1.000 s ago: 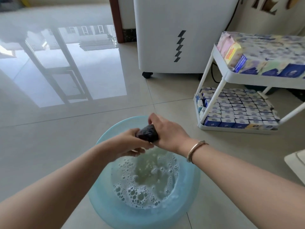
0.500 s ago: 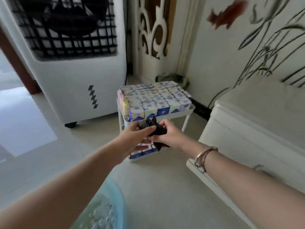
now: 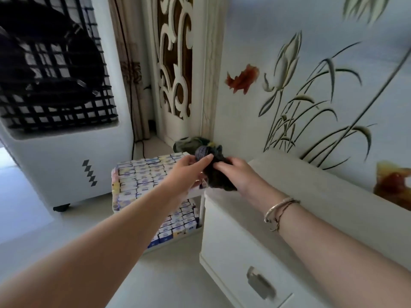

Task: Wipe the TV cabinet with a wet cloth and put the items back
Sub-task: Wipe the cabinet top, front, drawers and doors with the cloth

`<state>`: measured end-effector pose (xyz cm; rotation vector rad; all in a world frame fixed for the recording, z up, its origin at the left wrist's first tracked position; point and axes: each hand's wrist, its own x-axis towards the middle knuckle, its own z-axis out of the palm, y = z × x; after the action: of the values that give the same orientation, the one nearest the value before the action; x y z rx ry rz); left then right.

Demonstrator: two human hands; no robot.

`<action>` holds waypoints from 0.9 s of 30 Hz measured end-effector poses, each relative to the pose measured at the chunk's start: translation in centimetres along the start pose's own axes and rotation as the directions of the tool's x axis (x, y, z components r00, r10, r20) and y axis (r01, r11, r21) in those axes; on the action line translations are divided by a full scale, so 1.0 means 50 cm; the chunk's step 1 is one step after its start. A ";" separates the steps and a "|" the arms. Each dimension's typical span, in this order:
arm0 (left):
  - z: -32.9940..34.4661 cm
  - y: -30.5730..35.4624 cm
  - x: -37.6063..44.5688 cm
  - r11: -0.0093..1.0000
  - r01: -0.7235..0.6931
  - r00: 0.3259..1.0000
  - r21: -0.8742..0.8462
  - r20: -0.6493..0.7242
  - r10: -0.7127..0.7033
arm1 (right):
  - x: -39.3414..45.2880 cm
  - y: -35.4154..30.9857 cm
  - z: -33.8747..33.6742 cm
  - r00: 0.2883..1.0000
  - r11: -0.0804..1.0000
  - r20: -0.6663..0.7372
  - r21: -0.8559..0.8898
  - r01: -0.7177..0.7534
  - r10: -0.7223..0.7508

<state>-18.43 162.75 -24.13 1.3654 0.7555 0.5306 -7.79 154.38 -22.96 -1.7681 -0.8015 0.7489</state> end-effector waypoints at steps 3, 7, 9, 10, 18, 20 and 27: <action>0.080 0.036 0.013 0.994 0.020 1.000 -0.105 0.018 -0.018 | 0.004 -0.011 -0.092 0.995 0.996 -0.086 0.081 -0.038 0.045; 0.158 0.044 0.028 0.993 0.051 0.999 -0.110 0.012 -0.050 | -0.006 0.014 -0.178 0.979 0.977 -0.153 0.183 -0.108 0.137; 0.176 0.035 0.035 0.996 0.071 0.997 -0.059 -0.001 -0.071 | -0.014 0.027 -0.208 0.968 0.972 -0.188 0.197 -0.127 0.164; 0.183 0.030 0.039 0.997 0.074 0.997 0.004 -0.011 -0.074 | -0.019 0.032 -0.219 0.962 0.968 -0.205 0.208 -0.137 0.180; 0.211 -0.034 0.052 0.989 0.043 0.992 0.142 0.109 -0.058 | -0.047 0.086 -0.235 0.968 0.989 -0.219 0.113 -0.100 0.123; 0.205 -0.046 0.048 0.997 0.070 0.978 0.027 0.193 -0.074 | -0.045 0.092 -0.232 0.960 0.998 -0.276 0.016 -0.054 0.056; 0.182 -0.065 0.052 0.993 0.036 0.936 -0.113 0.353 0.006 | -0.030 0.106 -0.182 0.949 0.966 -0.311 -0.225 -0.129 0.054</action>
<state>-10.26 158.09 -27.46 1.2973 0.4334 0.2997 -0.55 146.91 -25.14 -2.0917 -0.6242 0.4340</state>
